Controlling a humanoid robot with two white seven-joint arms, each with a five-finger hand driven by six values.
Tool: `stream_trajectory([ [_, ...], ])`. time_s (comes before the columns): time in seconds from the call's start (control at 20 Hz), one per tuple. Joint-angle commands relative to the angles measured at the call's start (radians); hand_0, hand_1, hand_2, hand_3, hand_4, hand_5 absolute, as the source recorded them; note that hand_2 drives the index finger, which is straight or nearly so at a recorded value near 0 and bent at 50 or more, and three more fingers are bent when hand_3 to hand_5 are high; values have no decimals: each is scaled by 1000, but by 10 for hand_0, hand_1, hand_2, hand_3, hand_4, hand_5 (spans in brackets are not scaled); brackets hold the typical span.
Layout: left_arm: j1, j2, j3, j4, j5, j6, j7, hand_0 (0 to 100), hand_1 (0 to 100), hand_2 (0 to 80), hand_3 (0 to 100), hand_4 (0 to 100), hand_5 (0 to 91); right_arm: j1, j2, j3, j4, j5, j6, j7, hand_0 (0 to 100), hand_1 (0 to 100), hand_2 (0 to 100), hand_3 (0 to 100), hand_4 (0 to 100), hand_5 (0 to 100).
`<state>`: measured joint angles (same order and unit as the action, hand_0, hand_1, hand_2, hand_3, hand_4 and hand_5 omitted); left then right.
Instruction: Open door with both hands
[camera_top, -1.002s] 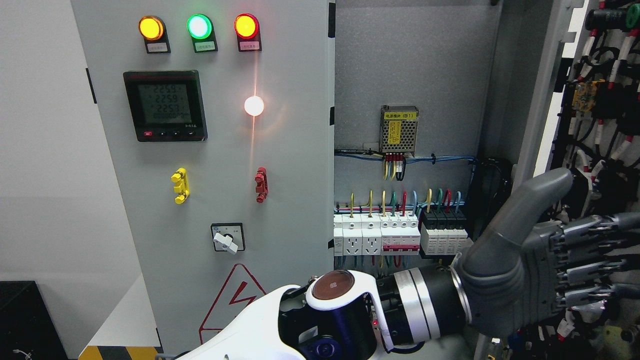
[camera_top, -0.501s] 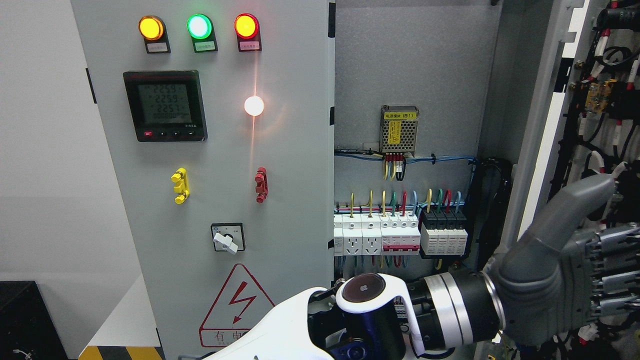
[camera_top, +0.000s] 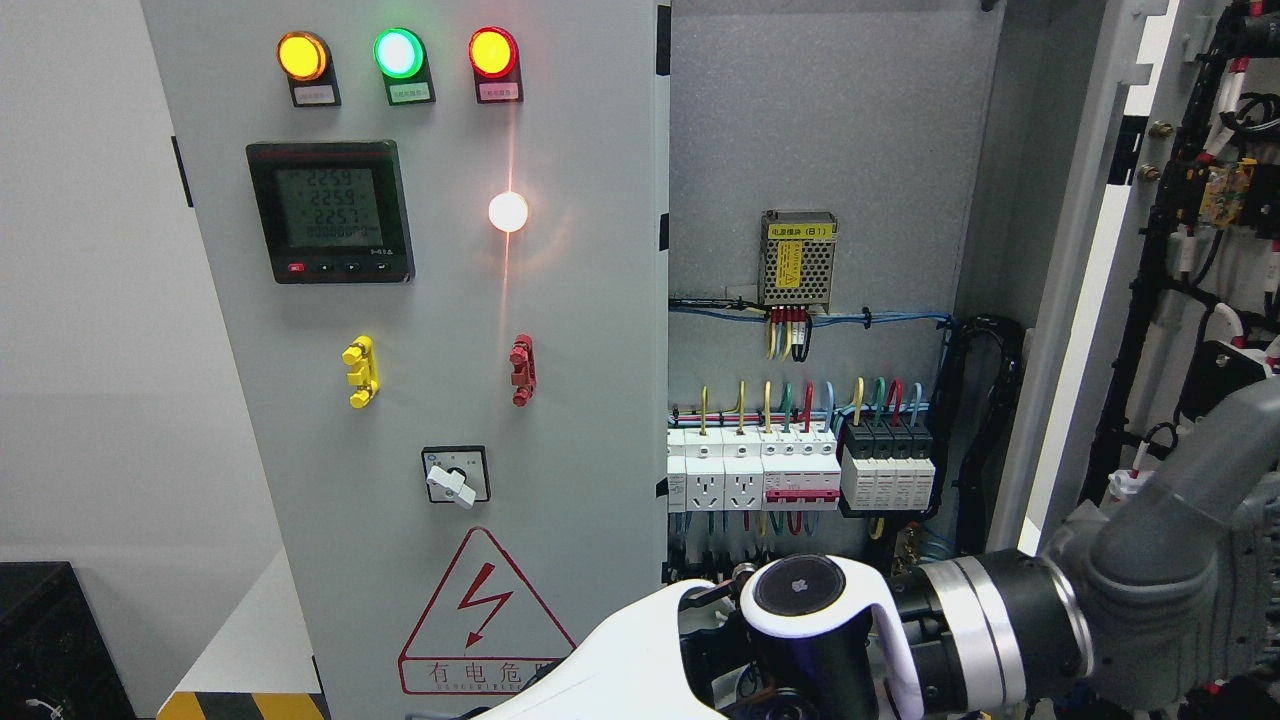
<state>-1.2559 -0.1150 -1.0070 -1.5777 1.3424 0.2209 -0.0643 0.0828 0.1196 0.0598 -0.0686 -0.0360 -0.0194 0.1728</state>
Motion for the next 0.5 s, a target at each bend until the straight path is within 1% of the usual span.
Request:
stream_trajectory([
  [0.0, -10, -54, -4, 59, -12, -2, 0, 0, 0, 0, 0, 0, 0, 0, 0, 0, 4, -1, -1, 1, 192, 0, 0, 0, 0, 0],
  [0.25, -39, -58, -5, 68, -11, -3, 0, 0, 0, 0, 0, 0, 0, 0, 0, 0, 4, 1, -1, 1, 192, 0, 0, 0, 0, 0],
  [0.45, -43, -61, -8, 68, -11, -2, 0, 0, 0, 0, 0, 0, 0, 0, 0, 0, 4, -1, -1, 1, 192, 0, 0, 0, 0, 0],
])
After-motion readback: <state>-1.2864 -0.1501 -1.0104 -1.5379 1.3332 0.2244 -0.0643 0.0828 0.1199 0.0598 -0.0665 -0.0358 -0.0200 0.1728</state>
